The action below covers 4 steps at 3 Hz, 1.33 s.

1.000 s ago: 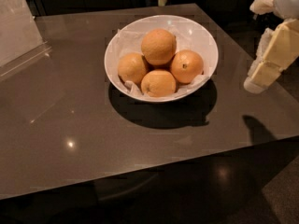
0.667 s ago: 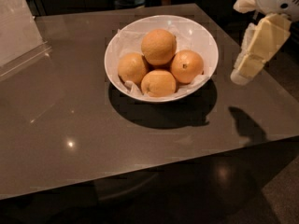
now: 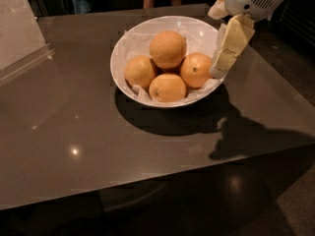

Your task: Pick orange from white bowl

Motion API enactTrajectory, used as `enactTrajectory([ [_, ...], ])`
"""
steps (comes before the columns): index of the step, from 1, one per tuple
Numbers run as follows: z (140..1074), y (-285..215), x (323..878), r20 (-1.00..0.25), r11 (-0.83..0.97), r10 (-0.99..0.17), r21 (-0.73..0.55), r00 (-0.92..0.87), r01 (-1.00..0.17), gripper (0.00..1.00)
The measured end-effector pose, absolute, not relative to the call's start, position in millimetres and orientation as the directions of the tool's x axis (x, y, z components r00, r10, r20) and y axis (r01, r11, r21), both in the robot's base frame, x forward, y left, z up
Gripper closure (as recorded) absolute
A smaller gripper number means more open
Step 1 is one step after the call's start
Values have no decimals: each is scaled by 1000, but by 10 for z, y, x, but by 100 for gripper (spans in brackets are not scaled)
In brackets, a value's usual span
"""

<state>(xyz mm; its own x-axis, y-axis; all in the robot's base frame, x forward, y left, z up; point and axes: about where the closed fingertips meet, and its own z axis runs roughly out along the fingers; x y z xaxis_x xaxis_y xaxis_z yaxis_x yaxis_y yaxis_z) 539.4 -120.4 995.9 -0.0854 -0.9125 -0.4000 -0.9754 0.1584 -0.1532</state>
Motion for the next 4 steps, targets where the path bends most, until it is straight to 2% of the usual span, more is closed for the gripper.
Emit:
enactTrajectory([
  [2,9892,-1051,5622,-466,142,-884,-161,-52,-977,0],
  [4,9494,-408,6127,-534,-10,-845,-67,44,-998,0],
])
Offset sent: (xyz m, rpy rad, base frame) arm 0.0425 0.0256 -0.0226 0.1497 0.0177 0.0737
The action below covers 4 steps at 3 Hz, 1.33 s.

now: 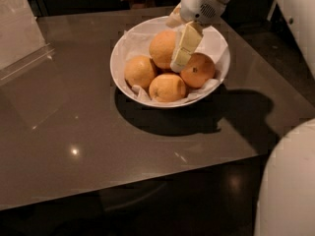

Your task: Pick orange from white bowl

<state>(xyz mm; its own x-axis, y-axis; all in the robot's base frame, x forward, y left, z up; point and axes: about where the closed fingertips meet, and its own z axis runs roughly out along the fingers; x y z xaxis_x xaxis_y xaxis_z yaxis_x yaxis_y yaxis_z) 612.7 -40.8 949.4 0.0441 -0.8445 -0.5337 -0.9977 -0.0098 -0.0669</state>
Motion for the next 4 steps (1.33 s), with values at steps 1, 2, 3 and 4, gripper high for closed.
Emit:
enactTrajectory([
  [1,9343,-289,6257,-561,-20,-827,-36,37,-999,0],
  [2,9339,-250,6307,-568,-12,-822,-49,38,-999,19],
  [3,9339,-250,6308,-568,-12,-822,-49,38,-999,42],
  [4,9339,-250,6308,-568,-12,-822,-49,38,-999,65],
])
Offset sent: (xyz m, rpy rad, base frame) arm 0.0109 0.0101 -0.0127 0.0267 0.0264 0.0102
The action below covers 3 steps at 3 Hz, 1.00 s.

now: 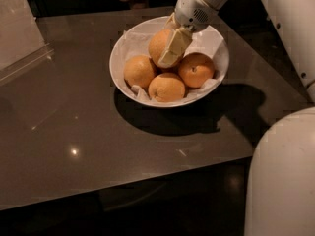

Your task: Pick orange from white bowl

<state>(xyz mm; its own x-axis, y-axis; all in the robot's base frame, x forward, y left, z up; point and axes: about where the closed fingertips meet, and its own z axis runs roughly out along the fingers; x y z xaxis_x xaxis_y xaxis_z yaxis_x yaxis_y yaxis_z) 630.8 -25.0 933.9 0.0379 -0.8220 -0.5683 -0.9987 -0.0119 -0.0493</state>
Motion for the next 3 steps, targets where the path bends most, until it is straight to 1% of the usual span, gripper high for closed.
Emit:
enactTrajectory([
  [1,9339,-250,6308,-568,-12,-822,-49,38,-999,89],
  [2,9339,-250,6307,-568,-12,-822,-49,38,-999,100],
  [3,9569,-159,6160,-608,-48,-788,-89,92,-995,100],
])
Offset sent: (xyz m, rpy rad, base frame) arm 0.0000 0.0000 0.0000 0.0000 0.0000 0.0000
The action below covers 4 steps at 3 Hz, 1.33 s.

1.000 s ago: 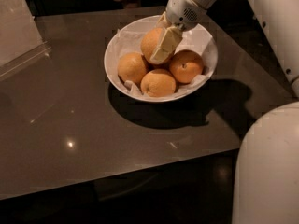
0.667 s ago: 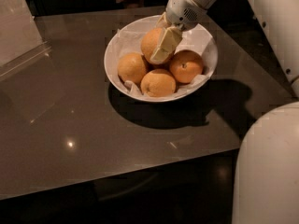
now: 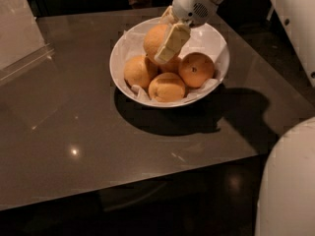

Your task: Pick orange from white bowl

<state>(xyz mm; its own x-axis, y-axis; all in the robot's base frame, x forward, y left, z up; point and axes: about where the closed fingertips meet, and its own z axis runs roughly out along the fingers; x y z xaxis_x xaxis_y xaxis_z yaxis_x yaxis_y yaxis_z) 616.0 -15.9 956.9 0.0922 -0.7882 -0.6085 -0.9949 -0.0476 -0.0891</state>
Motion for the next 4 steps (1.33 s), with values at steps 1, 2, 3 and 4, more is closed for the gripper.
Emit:
enactTrajectory([
  [1,9864,-236,5831,-665,-28,-738,-143,117,-989,100],
  [2,9860,-455,5440,-728,40,-681,-135,72,-990,100],
  [3,9766,-675,5061,-781,117,-624,-116,18,-986,100],
  [4,9673,-827,4995,-781,148,-625,-94,-20,-985,100],
])
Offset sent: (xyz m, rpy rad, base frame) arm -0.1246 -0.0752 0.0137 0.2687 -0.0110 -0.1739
